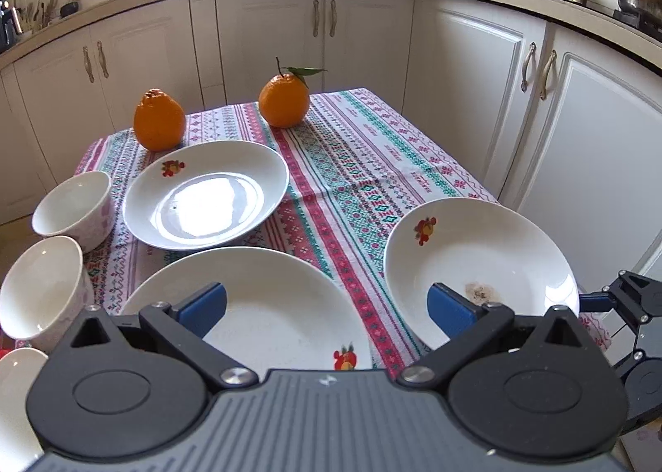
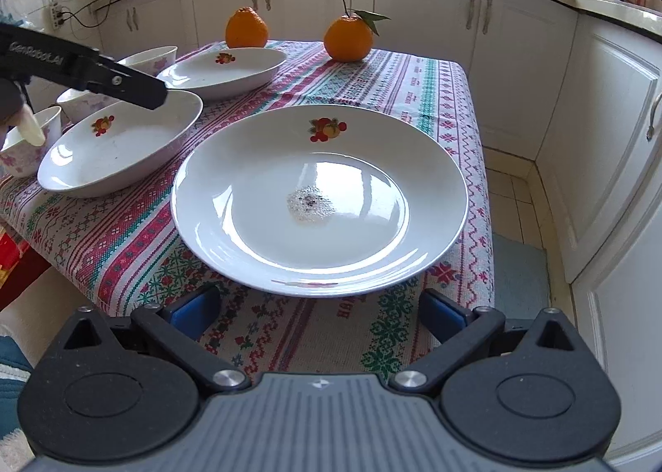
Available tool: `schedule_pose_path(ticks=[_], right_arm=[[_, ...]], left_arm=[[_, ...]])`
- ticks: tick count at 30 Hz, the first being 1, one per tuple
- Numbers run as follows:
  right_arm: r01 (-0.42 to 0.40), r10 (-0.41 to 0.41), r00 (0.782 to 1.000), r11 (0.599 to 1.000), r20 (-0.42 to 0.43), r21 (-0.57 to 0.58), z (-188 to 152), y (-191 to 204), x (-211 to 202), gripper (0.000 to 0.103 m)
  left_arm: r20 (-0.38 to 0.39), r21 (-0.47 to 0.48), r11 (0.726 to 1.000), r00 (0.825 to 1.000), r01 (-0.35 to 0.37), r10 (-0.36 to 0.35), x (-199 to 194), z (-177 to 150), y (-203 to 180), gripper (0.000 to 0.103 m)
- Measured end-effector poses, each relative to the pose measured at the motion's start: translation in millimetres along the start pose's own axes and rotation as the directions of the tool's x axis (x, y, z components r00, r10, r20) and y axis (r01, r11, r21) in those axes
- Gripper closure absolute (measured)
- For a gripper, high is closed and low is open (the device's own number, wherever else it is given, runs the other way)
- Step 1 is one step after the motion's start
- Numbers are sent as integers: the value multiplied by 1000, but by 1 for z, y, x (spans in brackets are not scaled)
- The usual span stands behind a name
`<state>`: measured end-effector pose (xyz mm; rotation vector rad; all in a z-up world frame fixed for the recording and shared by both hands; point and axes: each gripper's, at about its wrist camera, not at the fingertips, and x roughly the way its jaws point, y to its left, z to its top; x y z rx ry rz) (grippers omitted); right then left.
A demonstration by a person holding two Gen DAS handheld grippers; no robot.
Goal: Organize plates and bowls
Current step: 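Move the left tool to a white flowered plate and grasp its rim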
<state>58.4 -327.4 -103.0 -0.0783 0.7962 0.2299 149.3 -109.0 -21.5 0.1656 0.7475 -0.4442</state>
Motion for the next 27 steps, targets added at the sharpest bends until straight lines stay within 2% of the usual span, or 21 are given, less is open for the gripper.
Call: schedule_pose_path(ticks=[5, 9, 11, 17, 25, 27], right_arm=[[-21, 23, 998, 1000, 67, -21, -9, -5, -3, 0], [-37, 40, 995, 999, 94, -38, -11, -9, -2, 0], [-46, 51, 993, 998, 106, -49, -11, -12, -1, 0], [-66, 75, 988, 995, 134, -71, -12, -16, 0, 0], [-78, 91, 983, 993, 159, -84, -15, -17, -1, 0], [-82, 95, 983, 993, 160, -88, -16, -17, -1, 0]], left_arm=[[-9, 90, 995, 999, 32, -31, 14, 11, -17, 1], [-68, 125, 983, 990, 132, -124, 27, 23, -27, 1], [-97, 143, 977, 985, 158, -145, 35, 28, -34, 1], [-180, 178, 960, 966, 216, -184, 63, 43, -47, 1], [-288, 228, 928, 931, 294, -225, 98, 58, -62, 3], [-310, 231, 922, 922, 311, -234, 103, 60, -65, 9]])
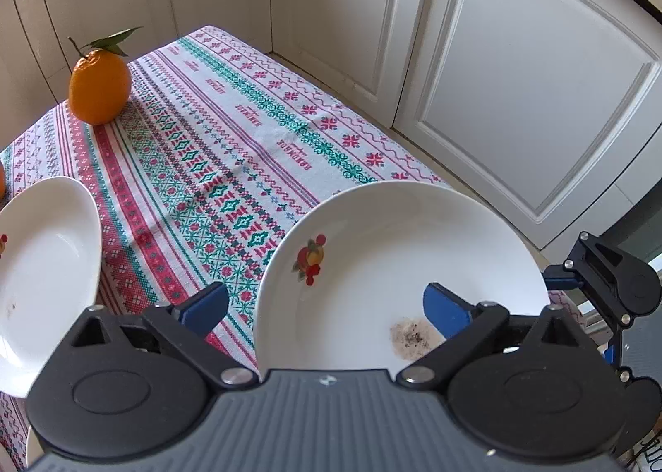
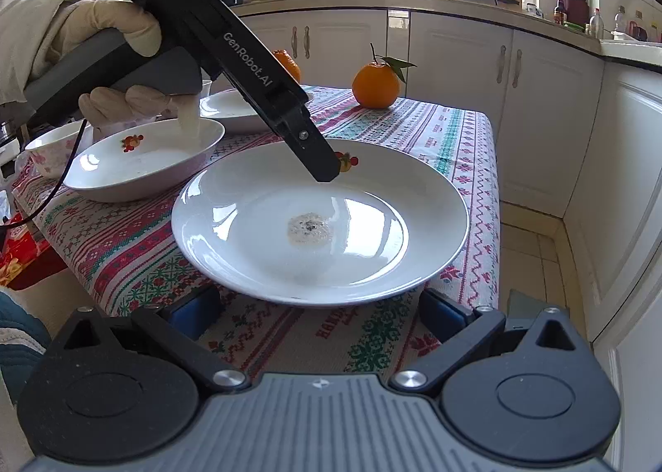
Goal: Organize plates and bowls
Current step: 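Move the left tool to a white flowered plate and grasp its rim, then lift the white plate with the left tool and carry it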
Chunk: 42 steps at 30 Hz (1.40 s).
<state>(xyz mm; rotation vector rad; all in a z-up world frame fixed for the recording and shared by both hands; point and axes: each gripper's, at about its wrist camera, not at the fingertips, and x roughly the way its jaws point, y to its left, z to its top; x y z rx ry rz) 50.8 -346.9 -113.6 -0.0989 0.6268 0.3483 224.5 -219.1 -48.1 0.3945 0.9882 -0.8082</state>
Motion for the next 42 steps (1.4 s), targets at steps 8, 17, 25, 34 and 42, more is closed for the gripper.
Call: schedule_pose_path(ticks=[8, 17, 25, 34, 42], right_arm=[[0, 0, 1000, 1000, -9, -2, 1, 1, 0, 0], [1, -2, 1000, 1000, -24, -5, 5, 1, 3, 0], [5, -5, 999, 1000, -44, -3, 11, 3, 7, 0], [17, -17, 997, 1000, -82, 2, 17, 5, 8, 2], [15, -16, 994, 1000, -111, -16, 26, 2, 6, 2]], left_arm=[[-48, 19, 998, 998, 53, -52, 13, 11, 4, 31], [-131, 42, 993, 986, 109, -103, 23, 20, 14, 39], [-189, 81, 988, 976, 129, -112, 31, 25, 15, 45], [-192, 92, 986, 974, 138, -118, 31, 25, 15, 45], [-159, 84, 985, 978, 149, -134, 21, 27, 18, 45]])
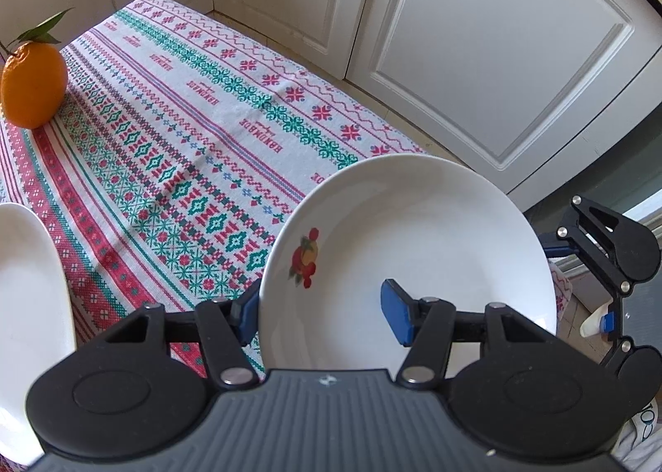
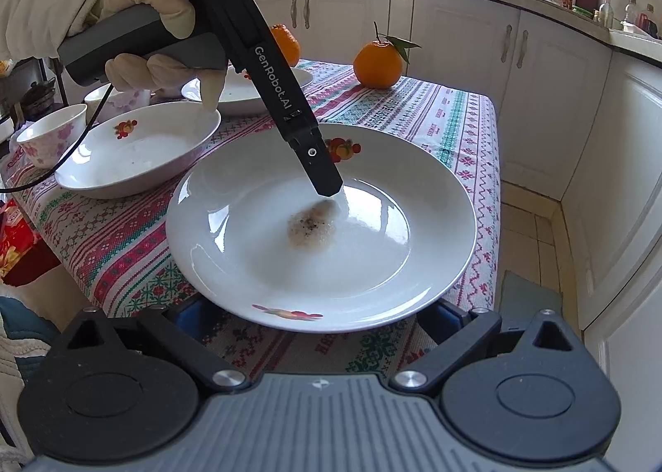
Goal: Organize plates and bowls
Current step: 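Lift the white plate with the left tool and carry it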
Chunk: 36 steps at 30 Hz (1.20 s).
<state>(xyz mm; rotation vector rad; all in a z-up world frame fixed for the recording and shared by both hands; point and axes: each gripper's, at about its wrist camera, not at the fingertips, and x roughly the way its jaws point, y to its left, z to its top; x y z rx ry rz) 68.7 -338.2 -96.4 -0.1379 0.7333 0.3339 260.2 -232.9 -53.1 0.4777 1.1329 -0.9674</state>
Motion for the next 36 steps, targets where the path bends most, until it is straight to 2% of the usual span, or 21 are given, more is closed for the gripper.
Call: schedule_pose_path(ticks=[8, 15, 25, 36], right_arm=[[-8, 9, 1000, 998, 13, -55, 21, -15, 4, 2], [-14, 15, 1000, 997, 6, -81, 39, -34, 24, 2], [-17, 16, 1000, 997, -13, -81, 53, -59, 59, 2], [-1, 0, 1000, 997, -16, -72, 62, -68, 75, 2]], left_arm=[[48, -26, 999, 999, -18, 19, -10, 12, 14, 45], [76, -57, 998, 997, -25, 29, -6, 31, 34, 45], [103, -89, 995, 993, -44, 53, 9, 51, 65, 45], [110, -119, 992, 992, -49, 62, 24, 62, 83, 45]])
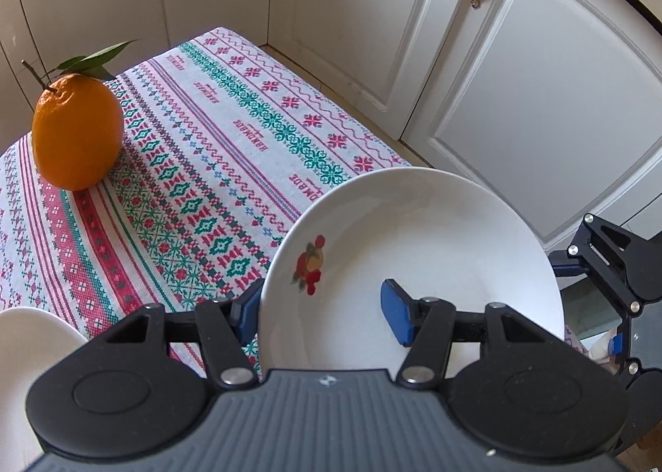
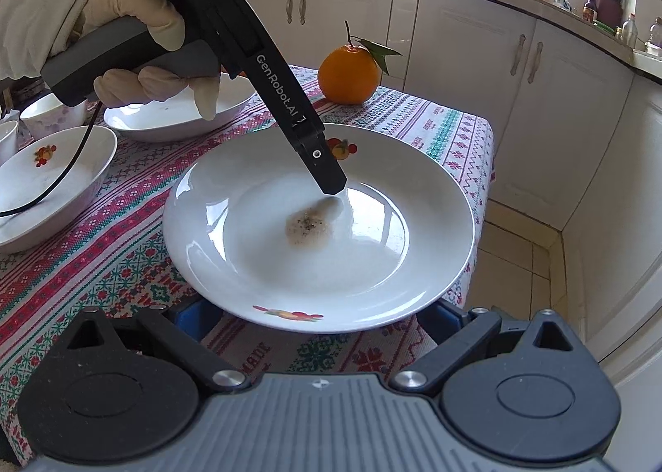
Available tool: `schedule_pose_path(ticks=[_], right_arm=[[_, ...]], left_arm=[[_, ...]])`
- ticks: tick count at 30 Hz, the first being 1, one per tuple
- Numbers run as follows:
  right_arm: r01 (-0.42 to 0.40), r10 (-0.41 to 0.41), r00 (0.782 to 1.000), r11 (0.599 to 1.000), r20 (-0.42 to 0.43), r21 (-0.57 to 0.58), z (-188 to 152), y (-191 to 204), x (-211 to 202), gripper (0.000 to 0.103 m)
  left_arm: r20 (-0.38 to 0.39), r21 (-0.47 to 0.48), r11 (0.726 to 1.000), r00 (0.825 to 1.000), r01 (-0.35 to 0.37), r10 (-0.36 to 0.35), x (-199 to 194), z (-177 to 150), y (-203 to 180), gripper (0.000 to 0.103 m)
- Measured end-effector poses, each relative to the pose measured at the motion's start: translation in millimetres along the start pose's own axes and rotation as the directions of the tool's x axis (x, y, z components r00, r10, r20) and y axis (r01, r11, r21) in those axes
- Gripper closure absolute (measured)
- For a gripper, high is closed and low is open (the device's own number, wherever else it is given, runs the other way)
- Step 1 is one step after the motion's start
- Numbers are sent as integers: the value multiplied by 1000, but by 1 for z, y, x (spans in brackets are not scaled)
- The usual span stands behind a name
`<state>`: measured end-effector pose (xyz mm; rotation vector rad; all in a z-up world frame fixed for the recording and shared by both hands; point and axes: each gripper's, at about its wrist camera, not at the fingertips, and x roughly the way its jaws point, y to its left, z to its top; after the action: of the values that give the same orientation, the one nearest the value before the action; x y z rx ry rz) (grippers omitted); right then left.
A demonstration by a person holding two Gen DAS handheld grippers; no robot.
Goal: Organize plates and bowls
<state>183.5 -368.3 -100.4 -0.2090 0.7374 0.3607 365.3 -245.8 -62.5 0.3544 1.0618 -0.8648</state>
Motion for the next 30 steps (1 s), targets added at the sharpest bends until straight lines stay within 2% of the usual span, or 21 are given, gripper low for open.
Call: schedule_pose_path(ticks=[10, 15, 21, 26, 30], right_arm=[[11, -11, 1000, 1000, -13, 8, 2, -2, 5, 2], [13, -12, 1000, 1000, -11, 22, 3, -2, 1, 0], [29, -29, 999, 999, -14, 17, 1, 5, -15, 0], [50, -50, 999, 999, -19, -10, 0, 20, -31, 0], [61, -61, 998, 998, 17, -14, 3, 34, -49, 0]], left_arm=[[-2, 1, 1000, 1000, -4, 4, 3, -1, 3, 45], [14, 1, 1000, 1000, -17, 17, -3, -3, 0, 33], [54, 9, 999, 998, -35, 34, -28, -9, -5, 24], [99, 19, 998, 994, -57, 55, -60, -18, -15, 23], [141, 25, 996, 986, -90, 86, -89, -29, -24, 22]])
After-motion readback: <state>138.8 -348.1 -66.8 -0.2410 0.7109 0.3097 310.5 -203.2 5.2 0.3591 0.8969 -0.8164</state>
